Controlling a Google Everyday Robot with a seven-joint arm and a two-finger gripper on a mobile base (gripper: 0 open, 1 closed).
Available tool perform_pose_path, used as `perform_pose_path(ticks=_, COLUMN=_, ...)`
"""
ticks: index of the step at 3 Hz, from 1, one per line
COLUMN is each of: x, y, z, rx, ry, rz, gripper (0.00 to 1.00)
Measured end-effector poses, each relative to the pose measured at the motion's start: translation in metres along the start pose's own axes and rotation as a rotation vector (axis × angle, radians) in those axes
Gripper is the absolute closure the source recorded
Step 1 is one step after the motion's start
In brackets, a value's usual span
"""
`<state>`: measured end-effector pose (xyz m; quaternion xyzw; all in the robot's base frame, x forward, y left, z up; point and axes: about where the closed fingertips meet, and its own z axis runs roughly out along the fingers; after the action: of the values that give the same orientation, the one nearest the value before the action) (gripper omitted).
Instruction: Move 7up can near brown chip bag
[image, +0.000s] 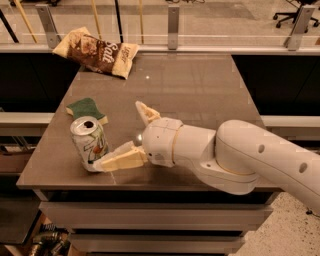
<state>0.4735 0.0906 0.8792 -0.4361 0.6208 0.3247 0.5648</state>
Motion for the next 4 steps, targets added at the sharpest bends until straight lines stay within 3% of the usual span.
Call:
perform_pose_path(ticks=2, x=0.002, y=0.006, z=0.019, rx=-0.053, ry=-0.025, rz=-0.034, gripper=0.0)
perform_pose_path(ticks=4, x=-0.001, y=0.012, z=0.025, rx=-0.08, ry=-0.034, rz=-0.048, gripper=0.41)
